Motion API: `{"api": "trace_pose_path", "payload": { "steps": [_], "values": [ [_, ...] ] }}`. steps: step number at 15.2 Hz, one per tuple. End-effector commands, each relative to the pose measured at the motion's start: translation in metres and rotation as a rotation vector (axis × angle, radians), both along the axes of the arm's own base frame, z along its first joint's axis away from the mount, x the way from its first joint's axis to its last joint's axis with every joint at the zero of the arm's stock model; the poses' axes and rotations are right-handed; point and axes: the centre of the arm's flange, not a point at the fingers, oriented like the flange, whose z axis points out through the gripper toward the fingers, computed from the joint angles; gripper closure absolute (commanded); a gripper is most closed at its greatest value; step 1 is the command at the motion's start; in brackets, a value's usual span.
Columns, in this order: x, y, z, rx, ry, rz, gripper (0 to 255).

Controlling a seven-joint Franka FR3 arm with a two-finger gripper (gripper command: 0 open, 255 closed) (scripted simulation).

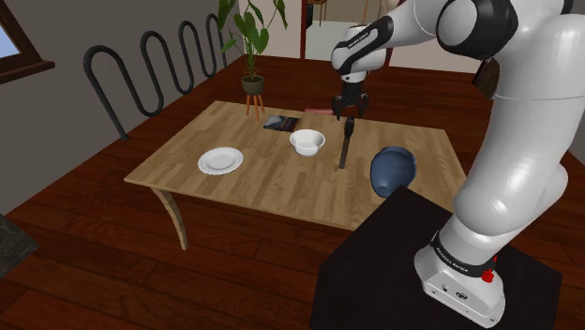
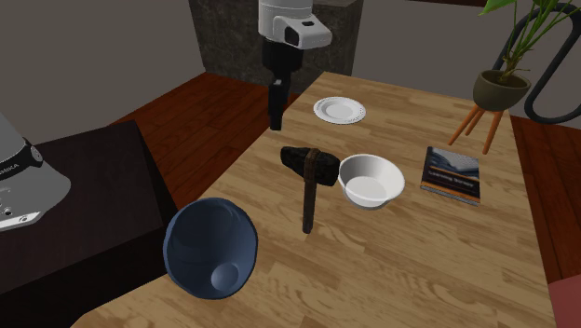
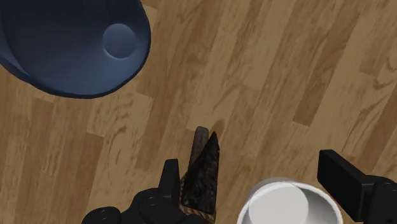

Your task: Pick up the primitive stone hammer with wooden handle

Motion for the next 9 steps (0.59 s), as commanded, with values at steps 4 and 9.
{"api": "trace_pose_path", "payload": {
  "steps": [4,9],
  "values": [
    [0.023,-0.054,-0.03,0.007,-0.019,-0.096,0],
    [0.038,-0.094,-0.057,0.013,-0.033,-0.165,0]
  ]
}}
